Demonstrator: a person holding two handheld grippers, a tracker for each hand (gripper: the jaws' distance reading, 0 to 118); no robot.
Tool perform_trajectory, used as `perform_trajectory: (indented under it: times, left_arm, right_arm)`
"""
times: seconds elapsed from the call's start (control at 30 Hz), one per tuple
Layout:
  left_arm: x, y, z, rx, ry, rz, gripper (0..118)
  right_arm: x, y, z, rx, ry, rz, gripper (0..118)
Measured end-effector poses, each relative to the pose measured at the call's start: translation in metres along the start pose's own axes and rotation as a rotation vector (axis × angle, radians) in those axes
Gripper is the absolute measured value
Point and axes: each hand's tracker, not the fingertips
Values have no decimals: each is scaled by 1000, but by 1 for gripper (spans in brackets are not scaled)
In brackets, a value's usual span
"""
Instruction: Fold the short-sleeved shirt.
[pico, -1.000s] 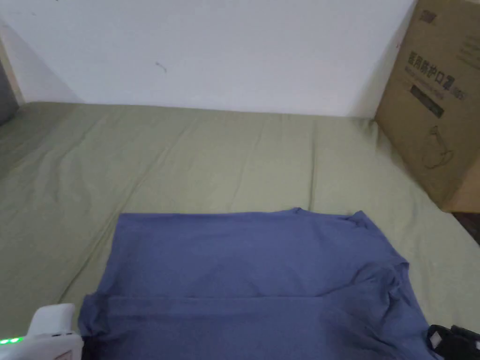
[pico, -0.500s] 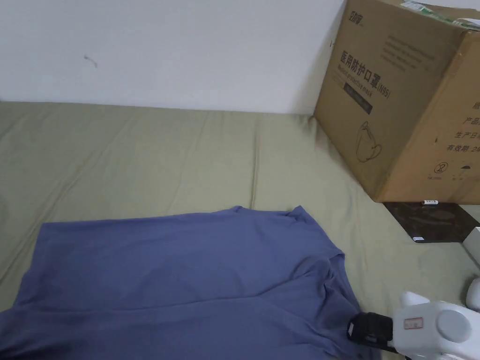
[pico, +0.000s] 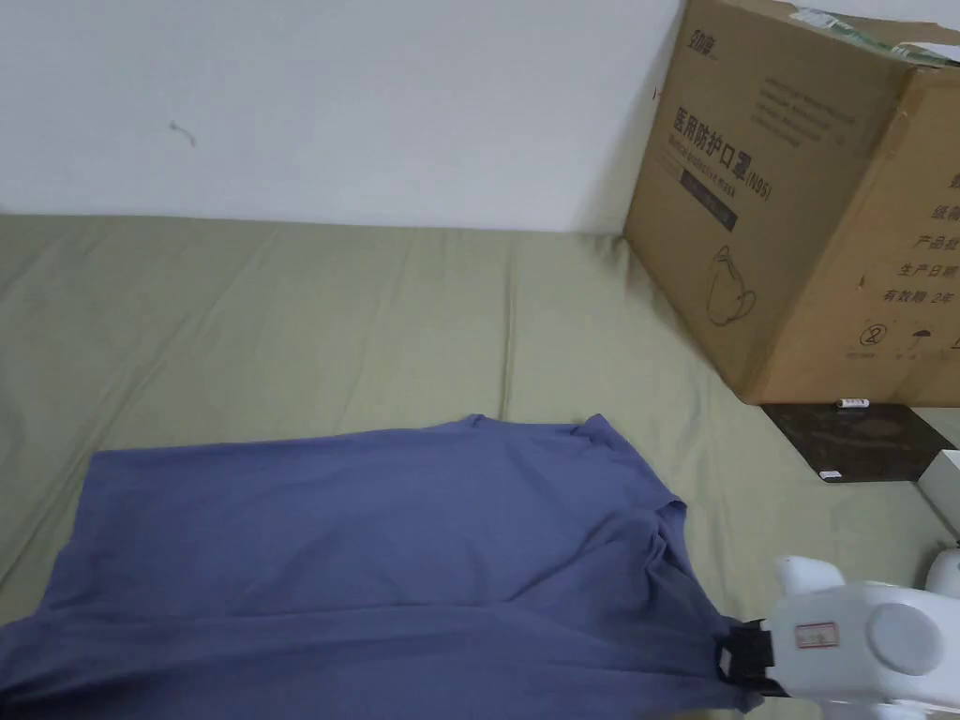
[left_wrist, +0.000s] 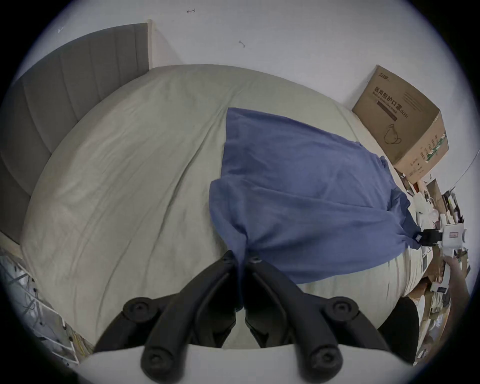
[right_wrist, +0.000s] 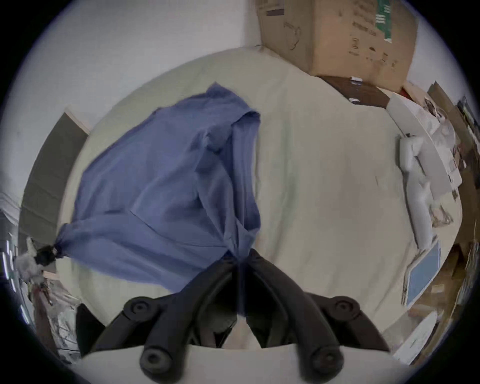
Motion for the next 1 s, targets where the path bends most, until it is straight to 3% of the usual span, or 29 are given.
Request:
perform_trajectory:
  times: [0.07,0.23,0.47,0.5,0.53,0.57,0.67,0.7,0.73,0.93,0.97,1.0]
  left_arm:
    - [-4,1,11,6,-5,-12,4]
    - [-17,-16,38,-44,-41,-53,4]
    - [-28,-71,30,-155,-52,-67,4]
    - [-29,-74,29,-153,-55,-66,11]
    - [-31,-75,28,-148,-65,-51,26]
    - [-33,-75,29,-140,-66,-30,55]
    - [-37,-72,34,-109,-64,4,93]
    - [-37,-71,37,-91,-68,8,118]
    - [-36,-62,50,-10,-92,39,113]
    - [1,-34,77,90,-111,-35,112]
    - [8,-27,82,105,-132,-51,108]
    - [11,-24,83,123,-163,-64,89]
  right_arm:
    - [11,-9,19,-13,53,-44,2]
    - [23,-56,50,-54,38,-31,2]
    - [37,-117,20,-137,18,-60,5]
    - [36,-119,17,-130,15,-67,21]
    - [35,-119,17,-112,0,-76,44]
    - [33,-118,18,-108,-50,-83,77]
    - [27,-114,29,-86,-57,-70,102]
    - [23,-112,35,-59,-48,-68,118]
    - [18,-106,44,-16,-35,-61,118]
    - [-40,-72,88,149,23,37,116]
    - [-50,-66,94,190,52,51,110]
    - [-60,-60,99,232,80,59,89]
